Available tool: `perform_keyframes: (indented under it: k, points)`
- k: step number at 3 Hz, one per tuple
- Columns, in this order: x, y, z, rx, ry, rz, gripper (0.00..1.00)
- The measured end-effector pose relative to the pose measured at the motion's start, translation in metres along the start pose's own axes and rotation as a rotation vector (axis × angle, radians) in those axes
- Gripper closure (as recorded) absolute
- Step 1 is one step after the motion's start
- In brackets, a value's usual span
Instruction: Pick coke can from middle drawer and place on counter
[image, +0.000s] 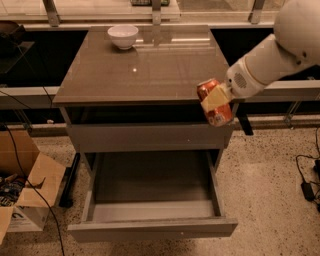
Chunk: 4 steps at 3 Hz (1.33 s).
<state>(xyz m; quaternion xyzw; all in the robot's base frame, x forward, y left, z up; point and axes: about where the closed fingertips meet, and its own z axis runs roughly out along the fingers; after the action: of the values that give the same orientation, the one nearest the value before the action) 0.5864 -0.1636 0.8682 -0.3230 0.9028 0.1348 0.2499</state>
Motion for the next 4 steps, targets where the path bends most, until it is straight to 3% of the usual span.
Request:
perform_keyframes:
  k: [1,2,3,4]
  points:
    - [-0.046,-0.033,0.011,0.027,0.003,-0.039,1.00]
    - [-0.087,-0.059,0.035,0.028,-0.015,-0.052,0.90]
    - [-0.123,-0.089,0.087,0.008,-0.028,-0.038,0.59]
    - [-0.132,-0.095,0.104,-0.002,-0.027,-0.035,0.35]
